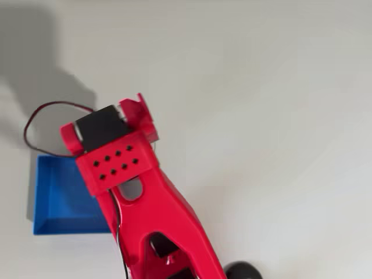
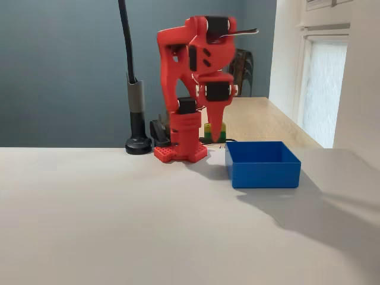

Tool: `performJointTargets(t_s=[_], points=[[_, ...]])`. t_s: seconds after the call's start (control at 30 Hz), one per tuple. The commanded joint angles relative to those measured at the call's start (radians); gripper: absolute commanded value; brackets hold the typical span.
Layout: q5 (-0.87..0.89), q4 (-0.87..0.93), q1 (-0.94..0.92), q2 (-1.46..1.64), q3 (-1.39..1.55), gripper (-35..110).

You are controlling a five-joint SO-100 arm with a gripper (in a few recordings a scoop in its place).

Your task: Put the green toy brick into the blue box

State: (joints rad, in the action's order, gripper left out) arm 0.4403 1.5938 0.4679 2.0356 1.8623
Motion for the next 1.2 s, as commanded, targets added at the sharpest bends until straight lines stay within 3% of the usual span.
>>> performJointTargets(t_s=[0.0,0.3,0.67,1.17], points=[[0.044,0.012,0.129,0.061,-0.008,0],[0.06,-0.132,0.316,0.058,0.074,0],[0.017,-0.327,0.35,0.055,0.196,0],[-0.008,-0.344,0.354,0.055,0.21,15]])
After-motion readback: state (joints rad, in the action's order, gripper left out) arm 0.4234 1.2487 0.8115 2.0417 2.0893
